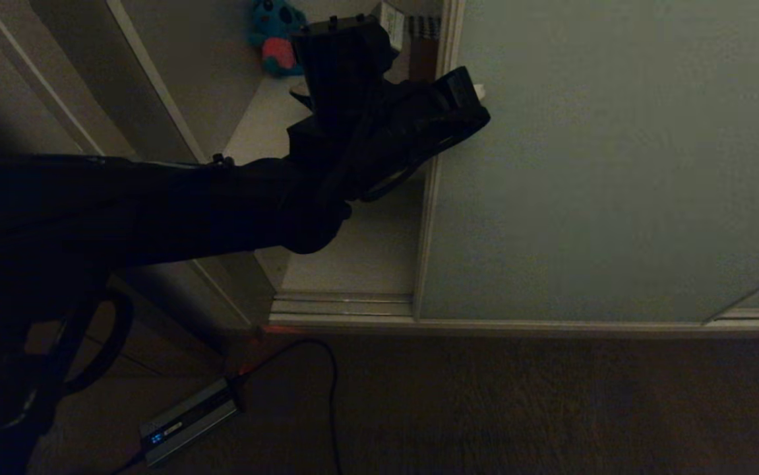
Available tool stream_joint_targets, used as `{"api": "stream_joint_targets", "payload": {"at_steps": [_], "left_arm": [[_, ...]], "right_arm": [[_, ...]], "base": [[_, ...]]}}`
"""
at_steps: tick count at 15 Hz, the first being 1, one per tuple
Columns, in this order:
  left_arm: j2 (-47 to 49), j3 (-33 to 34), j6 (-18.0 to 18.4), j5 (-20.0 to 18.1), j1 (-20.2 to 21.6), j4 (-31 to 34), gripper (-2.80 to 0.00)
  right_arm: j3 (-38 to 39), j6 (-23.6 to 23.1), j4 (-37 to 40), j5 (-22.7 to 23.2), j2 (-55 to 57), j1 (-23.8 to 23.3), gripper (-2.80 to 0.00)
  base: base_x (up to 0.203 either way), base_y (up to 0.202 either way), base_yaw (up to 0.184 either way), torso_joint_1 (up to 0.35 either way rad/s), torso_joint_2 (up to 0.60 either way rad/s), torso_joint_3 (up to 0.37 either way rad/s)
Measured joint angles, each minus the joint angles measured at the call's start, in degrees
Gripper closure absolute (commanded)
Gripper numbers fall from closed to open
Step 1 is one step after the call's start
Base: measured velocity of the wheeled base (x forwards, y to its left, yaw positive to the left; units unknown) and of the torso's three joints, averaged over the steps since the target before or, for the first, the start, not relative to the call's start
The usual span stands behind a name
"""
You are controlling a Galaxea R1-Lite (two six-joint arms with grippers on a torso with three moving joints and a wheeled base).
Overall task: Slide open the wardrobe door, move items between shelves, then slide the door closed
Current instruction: Close the door
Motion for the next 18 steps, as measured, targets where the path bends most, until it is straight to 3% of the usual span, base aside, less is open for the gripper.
{"api": "stream_joint_targets", "payload": {"at_steps": [9, 13, 18], "left_arm": [[-2.29, 1.35, 0.05, 1.79, 4.98, 1.09, 0.00], [-6.67, 6.24, 0.06, 2.55, 7.00, 1.05, 0.00], [-13.47, 11.85, 0.33, 2.46, 12.77, 1.02, 0.00]], "right_arm": [[0.00, -0.02, 0.00, -0.02, 0.00, 0.00, 0.00], [0.00, -0.02, 0.00, -0.02, 0.00, 0.00, 0.00], [0.00, 0.00, -0.04, -0.02, 0.00, -0.02, 0.00]], "base": [[0.000, 0.000, 0.000, 0.000, 0.00, 0.000], [0.000, 0.000, 0.000, 0.000, 0.00, 0.000], [0.000, 0.000, 0.000, 0.000, 0.00, 0.000]]}}
